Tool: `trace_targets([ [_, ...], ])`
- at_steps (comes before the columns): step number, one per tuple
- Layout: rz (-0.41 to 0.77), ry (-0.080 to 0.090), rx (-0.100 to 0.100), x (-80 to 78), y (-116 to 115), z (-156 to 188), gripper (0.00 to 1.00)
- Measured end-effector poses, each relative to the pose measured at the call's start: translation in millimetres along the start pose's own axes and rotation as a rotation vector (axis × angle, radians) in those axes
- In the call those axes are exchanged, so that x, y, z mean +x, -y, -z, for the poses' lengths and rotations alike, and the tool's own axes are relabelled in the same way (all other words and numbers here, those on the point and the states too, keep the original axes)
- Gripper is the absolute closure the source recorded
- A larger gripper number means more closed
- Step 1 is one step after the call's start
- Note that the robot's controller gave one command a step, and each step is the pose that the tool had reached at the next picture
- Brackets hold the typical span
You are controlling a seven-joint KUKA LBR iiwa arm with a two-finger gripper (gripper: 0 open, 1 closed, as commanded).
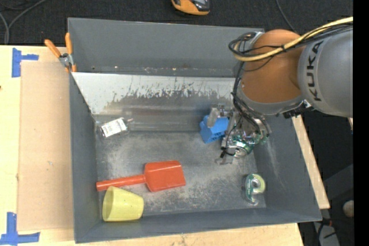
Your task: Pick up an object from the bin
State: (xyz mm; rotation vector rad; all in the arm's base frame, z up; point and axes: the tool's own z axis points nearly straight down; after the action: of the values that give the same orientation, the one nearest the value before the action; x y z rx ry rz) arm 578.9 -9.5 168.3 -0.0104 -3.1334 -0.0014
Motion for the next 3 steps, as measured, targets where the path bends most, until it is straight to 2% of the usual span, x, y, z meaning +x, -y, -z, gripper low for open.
trace_targets([
  [1, 0.0, 0.007, 0.0, -1.2, 0.0, 4.7, 0.0],
  [2, 0.102, 0.001, -0.001, -11.1, -66.5, -100.3, 0.0],
  [3, 0.091, 0.017, 0.002, 7.4, -86.5, -48.1, 0.0],
])
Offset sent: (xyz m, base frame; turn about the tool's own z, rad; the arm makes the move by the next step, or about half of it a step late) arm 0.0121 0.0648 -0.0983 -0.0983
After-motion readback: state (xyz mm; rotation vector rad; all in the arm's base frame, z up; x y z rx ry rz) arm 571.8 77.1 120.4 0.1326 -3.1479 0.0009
